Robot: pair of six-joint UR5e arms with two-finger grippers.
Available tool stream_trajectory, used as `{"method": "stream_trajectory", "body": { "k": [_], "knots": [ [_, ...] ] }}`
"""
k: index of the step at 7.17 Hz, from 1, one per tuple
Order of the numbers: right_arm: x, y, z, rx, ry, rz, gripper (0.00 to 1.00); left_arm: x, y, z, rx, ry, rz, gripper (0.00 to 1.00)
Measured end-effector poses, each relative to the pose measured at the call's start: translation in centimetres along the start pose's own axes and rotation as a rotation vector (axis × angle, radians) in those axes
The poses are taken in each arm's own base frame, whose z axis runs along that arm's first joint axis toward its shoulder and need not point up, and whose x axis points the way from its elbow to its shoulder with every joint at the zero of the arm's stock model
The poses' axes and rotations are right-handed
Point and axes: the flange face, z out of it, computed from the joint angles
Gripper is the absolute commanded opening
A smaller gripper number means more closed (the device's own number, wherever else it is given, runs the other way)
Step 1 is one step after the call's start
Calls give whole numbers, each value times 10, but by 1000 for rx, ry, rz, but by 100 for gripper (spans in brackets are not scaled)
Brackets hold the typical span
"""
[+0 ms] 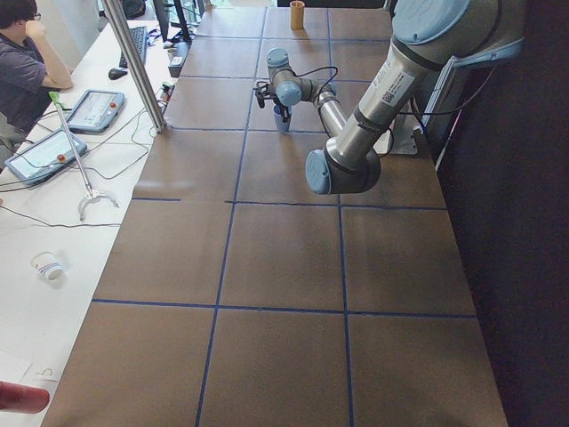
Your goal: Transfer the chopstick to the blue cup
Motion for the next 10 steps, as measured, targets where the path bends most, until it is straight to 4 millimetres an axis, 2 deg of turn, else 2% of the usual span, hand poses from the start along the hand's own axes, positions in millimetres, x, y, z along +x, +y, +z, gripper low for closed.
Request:
{"method": "stream_trajectory", "body": {
  "k": [1, 2, 3, 5, 7, 9, 10],
  "knots": [
    [0, 0, 0, 0, -1, 0, 100, -3, -1, 1, 1, -3, -2, 17],
    [0, 0, 0, 0, -1, 0, 100, -5, -3, 1, 2, -6, -4, 79],
    [0, 0, 0, 0, -2, 0, 100, -8, -4, 1, 3, -8, -4, 100],
    [0, 0, 0, -1, -2, 1, 100, -10, -1, -7, 6, 5, 4, 100],
    [2, 1, 2, -4, -1, 3, 100, -13, -1, -33, 10, 19, 0, 100],
    [6, 4, 3, -6, 2, 4, 100, -20, -6, -91, -9, 21, -11, 100],
    [15, 7, -2, 4, 7, -2, 100, -29, -6, -119, -8, 20, 0, 100]
  ]
}}
